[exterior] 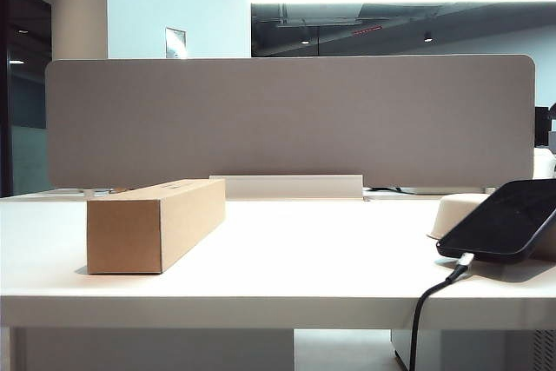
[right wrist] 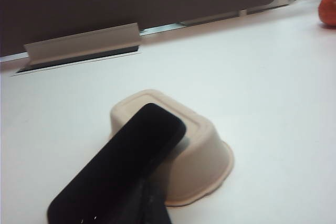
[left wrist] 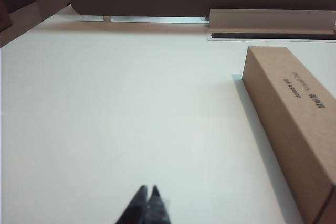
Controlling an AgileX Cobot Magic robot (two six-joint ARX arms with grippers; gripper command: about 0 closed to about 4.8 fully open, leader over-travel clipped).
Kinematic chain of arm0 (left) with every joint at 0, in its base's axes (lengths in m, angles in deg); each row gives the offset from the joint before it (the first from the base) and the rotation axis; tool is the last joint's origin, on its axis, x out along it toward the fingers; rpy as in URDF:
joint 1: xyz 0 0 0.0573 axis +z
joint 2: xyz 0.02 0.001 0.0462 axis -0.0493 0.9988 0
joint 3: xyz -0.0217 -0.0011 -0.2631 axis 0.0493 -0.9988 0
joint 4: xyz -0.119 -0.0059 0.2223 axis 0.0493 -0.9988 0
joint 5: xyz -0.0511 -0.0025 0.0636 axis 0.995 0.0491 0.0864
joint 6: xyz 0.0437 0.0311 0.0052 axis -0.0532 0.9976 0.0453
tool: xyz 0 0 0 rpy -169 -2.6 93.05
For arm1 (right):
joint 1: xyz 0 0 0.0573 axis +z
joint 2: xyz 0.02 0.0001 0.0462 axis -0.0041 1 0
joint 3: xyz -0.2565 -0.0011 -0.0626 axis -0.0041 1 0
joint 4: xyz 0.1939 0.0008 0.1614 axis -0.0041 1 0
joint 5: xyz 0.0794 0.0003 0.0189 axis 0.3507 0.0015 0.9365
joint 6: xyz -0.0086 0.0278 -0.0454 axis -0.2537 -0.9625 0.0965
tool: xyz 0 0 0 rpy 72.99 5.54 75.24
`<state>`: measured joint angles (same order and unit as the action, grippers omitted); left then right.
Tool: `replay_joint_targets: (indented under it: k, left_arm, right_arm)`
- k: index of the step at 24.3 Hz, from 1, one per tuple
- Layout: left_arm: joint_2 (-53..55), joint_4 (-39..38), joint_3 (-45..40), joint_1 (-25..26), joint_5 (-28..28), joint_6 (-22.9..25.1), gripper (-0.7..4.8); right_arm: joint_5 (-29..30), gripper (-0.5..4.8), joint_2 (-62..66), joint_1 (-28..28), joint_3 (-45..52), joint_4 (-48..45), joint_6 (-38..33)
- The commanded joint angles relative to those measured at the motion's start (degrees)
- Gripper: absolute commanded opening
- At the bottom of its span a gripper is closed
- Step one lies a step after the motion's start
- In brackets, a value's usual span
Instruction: Pick up the charging cable and the phone, plug the charging cable into the charging port on the phone, and finally place them back on the table.
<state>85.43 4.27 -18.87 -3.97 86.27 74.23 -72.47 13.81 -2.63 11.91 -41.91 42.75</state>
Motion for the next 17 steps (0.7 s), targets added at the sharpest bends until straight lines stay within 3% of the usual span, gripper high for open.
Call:
replay_joint_targets:
  k: [1,17]
  left_arm:
    - [0.0,0.6,0.2,0.0,0.0,-0.2,-0.05]
    - [0.0,0.6,0.2,0.0,0.0,-0.2,-0.05]
  right_arm:
    - [-0.1,-0.01,-0.1,2.3,0.3,-0.4,0.2]
    - [-0.2,-0.01,-0.1,2.1,0.3,-0.4,0.2]
